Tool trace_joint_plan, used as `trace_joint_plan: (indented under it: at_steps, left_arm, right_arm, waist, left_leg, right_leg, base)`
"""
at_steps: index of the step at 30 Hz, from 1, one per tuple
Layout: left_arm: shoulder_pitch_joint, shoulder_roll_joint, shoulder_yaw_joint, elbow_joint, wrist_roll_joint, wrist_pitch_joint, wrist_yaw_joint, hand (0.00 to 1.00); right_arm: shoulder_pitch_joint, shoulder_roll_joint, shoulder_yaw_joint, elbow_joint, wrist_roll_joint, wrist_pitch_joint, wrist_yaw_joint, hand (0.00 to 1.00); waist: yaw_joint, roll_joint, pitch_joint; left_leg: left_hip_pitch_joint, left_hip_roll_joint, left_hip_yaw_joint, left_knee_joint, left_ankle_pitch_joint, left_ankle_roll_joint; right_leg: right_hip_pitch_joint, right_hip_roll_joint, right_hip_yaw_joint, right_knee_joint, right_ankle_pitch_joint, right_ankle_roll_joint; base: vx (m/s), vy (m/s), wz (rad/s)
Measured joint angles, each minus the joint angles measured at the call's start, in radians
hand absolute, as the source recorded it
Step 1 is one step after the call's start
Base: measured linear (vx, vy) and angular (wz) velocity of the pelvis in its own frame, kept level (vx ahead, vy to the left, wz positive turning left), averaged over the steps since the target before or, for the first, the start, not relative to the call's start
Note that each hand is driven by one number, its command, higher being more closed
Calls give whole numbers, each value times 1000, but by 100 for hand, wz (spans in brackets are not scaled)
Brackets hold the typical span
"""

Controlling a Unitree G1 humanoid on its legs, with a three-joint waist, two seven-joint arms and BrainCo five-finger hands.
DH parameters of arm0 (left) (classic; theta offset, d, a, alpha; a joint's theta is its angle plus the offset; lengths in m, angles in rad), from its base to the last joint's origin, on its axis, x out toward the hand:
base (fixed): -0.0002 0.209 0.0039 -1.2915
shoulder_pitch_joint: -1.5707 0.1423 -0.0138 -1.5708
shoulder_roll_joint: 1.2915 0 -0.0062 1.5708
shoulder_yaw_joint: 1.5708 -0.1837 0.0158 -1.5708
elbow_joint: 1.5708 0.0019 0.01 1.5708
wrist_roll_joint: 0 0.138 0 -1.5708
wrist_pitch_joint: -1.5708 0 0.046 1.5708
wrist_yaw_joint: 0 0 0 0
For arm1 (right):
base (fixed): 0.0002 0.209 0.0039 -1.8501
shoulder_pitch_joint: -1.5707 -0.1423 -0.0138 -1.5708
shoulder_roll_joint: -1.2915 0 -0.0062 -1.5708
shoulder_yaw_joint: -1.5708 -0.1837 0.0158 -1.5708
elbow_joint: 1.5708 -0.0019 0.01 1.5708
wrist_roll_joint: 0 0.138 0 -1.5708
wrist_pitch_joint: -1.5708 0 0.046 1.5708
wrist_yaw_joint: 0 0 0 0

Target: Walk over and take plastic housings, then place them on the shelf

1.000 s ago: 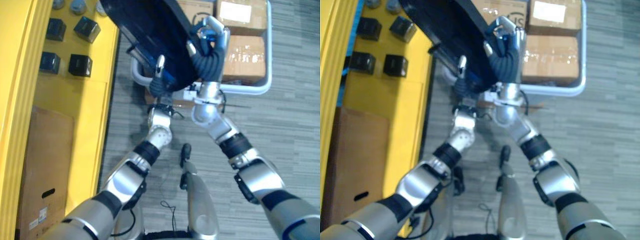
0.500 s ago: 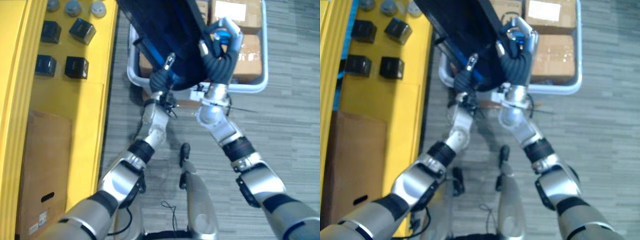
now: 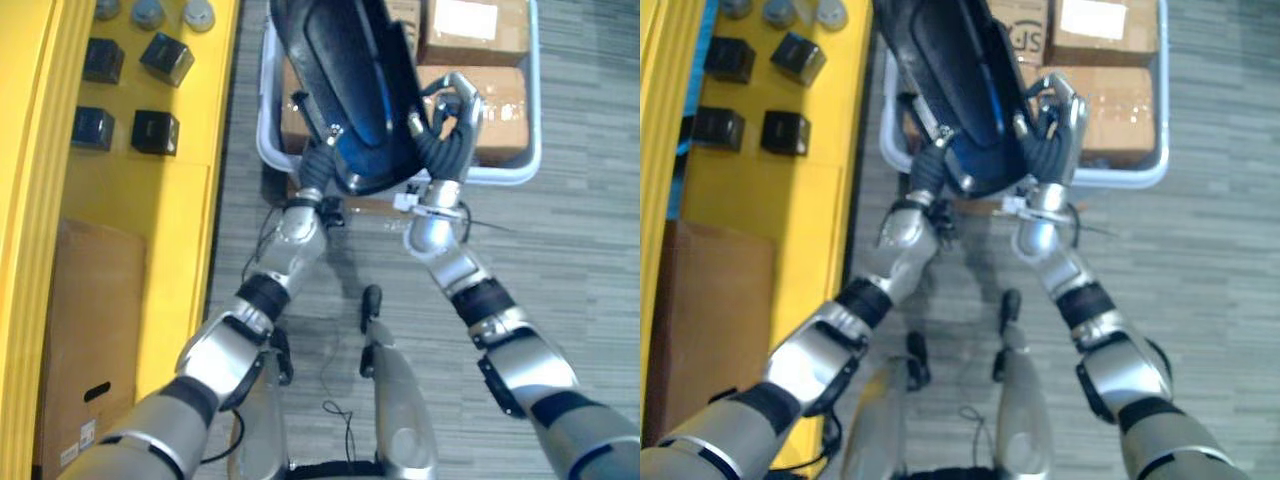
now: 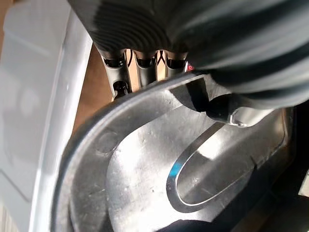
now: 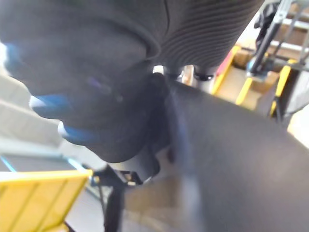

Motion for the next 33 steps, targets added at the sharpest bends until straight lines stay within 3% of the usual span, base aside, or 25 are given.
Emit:
trace_joint_plan:
  at_steps: [8,19,23,29,33]
  left_arm:
    - [-3,6,11,0,44,1,17,100]
    - [-3,-20,78,-1,157,-4,166,100]
    - [-3,-54,117,-10,205,-8,247,100]
    - [0,-48,208,-40,322,-8,450,100]
    - [6,-28,241,-62,429,24,562,100]
  right_arm:
    - [-1,-6,1,19,14,12,45,0]
    - [-2,20,-4,43,66,0,113,0]
    - [-2,32,-9,40,88,-34,107,0]
    - [20,44,-47,-95,149,-54,114,0]
    - [38,47,-68,-176,171,-51,126,0]
  waist:
    - [14,27,14]
    - [31,36,14]
    - [44,36,14]
    - [49,36,14]
    - [50,36,14]
  left_leg:
    - [-2,-1,-1,-1,0,0]
    - [-1,-3,-1,-5,1,1]
    - [5,-3,0,-9,1,1]
    - [15,-5,2,-17,3,1]
    - [16,-7,1,-16,3,1]
  right_leg:
    - [-2,0,-2,-1,0,0]
    - [-3,-2,-1,1,0,0]
    - [-3,-2,-1,9,0,0]
    - [-2,-3,2,17,-2,0]
    - [0,-5,2,18,-3,0]
  base:
    - [0,0,0]
    - [0,0,0]
    - [0,0,0]
    - [0,0,0]
    - [0,0,0]
